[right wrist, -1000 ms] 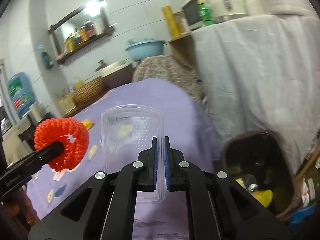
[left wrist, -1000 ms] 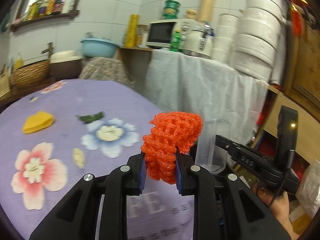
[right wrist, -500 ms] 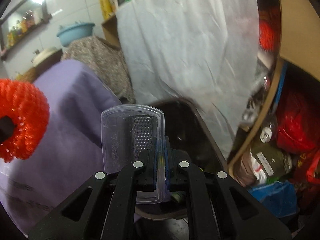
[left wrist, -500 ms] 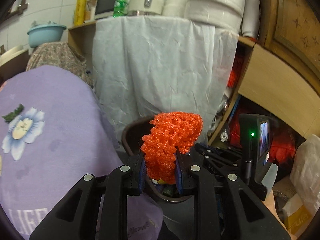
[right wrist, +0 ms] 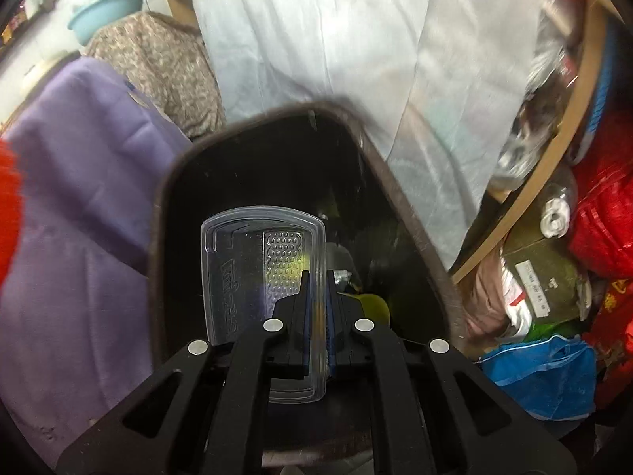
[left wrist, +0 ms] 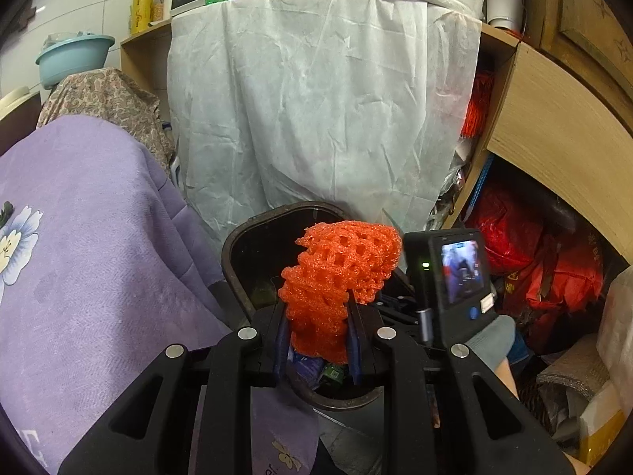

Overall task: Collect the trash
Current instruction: 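Carry the orange net and clear box over the black bin with both tools, then open the right gripper to drop the box while the left gripper drops the orange net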

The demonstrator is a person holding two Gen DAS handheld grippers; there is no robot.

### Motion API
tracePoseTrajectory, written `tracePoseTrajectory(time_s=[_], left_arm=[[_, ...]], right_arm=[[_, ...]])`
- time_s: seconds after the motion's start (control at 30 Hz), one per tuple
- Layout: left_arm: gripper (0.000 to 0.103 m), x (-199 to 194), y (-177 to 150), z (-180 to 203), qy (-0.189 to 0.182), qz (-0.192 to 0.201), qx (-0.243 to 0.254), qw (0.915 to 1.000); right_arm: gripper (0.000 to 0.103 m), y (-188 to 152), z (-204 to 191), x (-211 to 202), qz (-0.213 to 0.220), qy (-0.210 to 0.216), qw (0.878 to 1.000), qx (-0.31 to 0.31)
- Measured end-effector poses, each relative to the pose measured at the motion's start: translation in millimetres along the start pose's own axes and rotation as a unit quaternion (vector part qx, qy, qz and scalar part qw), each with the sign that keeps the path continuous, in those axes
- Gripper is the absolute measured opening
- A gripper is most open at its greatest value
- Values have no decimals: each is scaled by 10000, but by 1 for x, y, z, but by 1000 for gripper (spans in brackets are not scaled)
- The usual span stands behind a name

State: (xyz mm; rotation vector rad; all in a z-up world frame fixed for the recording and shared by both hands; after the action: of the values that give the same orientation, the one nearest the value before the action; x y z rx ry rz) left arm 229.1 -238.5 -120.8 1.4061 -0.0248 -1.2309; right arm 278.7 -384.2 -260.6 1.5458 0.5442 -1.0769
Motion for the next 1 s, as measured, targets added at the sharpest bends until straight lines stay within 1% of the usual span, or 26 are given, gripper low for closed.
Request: tracePoseTrajectory(time_s=[0.13,0.23,0.4,0.67,0.7,0.73,0.77,0.8,0.83,1.0], left_arm=[[23,7,-1,2,6,-65,18,10000],[23,9,-1,1,6,-81,9,10000],[23,11,-1,1,20,-87,4,10000],[23,14,-1,-1,20,-107,-21,9999],[23,15,-1,-1,22,-119,-24,9999],[23,16,-1,-2,22,-127,-31,9999],[23,16,-2,-2,14,-137,-40,9999],[23,17,-2,-3,12,-143,-46,9999],[23,17,-1,-3,20,-139,-50,9999],[23,18,-2,-4,18,-165,-52,9998]], right_arm=[[7,-4,-7,23,-250,-61,9995,-189],[7,-4,-10,37,-314,-53,9990,-306],[7,-5,-14,52,-558,-75,9977,-391],[9,-5,-16,55,-536,-141,9976,-404],[11,-7,-17,53,-525,-138,9978,-387],[21,-7,-17,52,-511,-128,9979,-372],[37,-7,-16,52,-487,-120,9981,-364],[45,-6,-15,49,-424,-131,9984,-337],[51,-6,-14,47,-370,-158,9987,-318],[51,-4,-15,42,-293,-163,9990,-309]])
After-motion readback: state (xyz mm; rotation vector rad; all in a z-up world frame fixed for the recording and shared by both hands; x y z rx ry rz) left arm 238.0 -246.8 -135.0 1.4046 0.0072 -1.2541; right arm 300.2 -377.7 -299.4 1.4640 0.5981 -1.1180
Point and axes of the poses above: each gripper's, at about its wrist camera, not at the fingertips, and x roughly the way its jaws point, z to its right, y to its top, the point moved 6 cm from there along x, roughly the way its jaws point, and after that the axes turned 14 degrees about -y, right-handed, at the moved point
